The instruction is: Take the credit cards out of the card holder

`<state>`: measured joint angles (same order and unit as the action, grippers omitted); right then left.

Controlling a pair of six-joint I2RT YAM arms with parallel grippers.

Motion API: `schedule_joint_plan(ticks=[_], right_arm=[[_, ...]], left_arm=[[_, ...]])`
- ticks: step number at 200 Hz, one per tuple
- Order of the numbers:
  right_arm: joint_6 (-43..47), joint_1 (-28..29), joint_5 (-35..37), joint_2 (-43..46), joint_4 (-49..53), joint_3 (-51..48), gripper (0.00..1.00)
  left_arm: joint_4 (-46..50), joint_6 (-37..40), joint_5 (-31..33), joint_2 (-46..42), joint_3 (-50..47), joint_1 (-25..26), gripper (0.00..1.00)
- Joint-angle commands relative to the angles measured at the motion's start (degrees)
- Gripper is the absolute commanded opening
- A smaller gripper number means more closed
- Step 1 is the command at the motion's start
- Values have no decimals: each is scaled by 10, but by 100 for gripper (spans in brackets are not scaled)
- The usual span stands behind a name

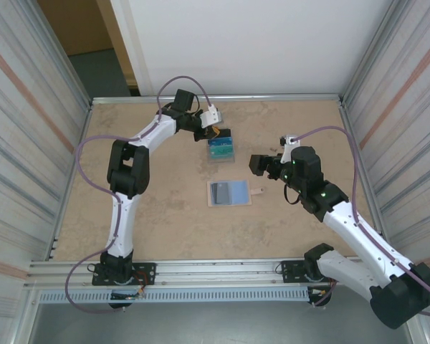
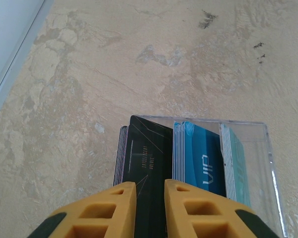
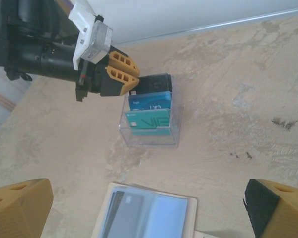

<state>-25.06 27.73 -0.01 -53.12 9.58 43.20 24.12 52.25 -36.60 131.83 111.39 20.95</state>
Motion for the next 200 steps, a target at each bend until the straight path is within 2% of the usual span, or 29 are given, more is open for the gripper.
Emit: schedule_joint_plan(ticks=[1, 21, 41, 60, 78, 95, 116, 157, 200], right_arm=[[-7, 6, 1, -10, 12, 16, 99], [-7, 17, 15, -30, 31, 26, 100], [-2, 38, 36, -68, 49, 39, 99], [3, 64, 56, -104, 64, 56, 96], [2, 85, 64, -142, 76, 73, 91], [-7, 101, 63, -173, 80, 83, 86], [-24, 120, 57, -213, 89, 94, 78], [-62, 150, 30, -281, 93, 112, 72], [-70, 186, 34, -364, 121, 155, 63]], left_arm=[[-17, -17, -24, -38, -14, -2, 22], [-65, -50, -26, -94, -72, -2, 24], [-138, -103, -7, -164, -154, -1, 35], [-207, -159, 23, -231, -237, 0, 56], [-264, -208, 60, -287, -317, 3, 70], [-322, -262, 124, -339, -398, 8, 98], [-373, -323, 204, -395, -485, 14, 99], [-399, -441, 353, -479, -603, 24, 99], [-374, -512, 443, -526, -658, 28, 99]])
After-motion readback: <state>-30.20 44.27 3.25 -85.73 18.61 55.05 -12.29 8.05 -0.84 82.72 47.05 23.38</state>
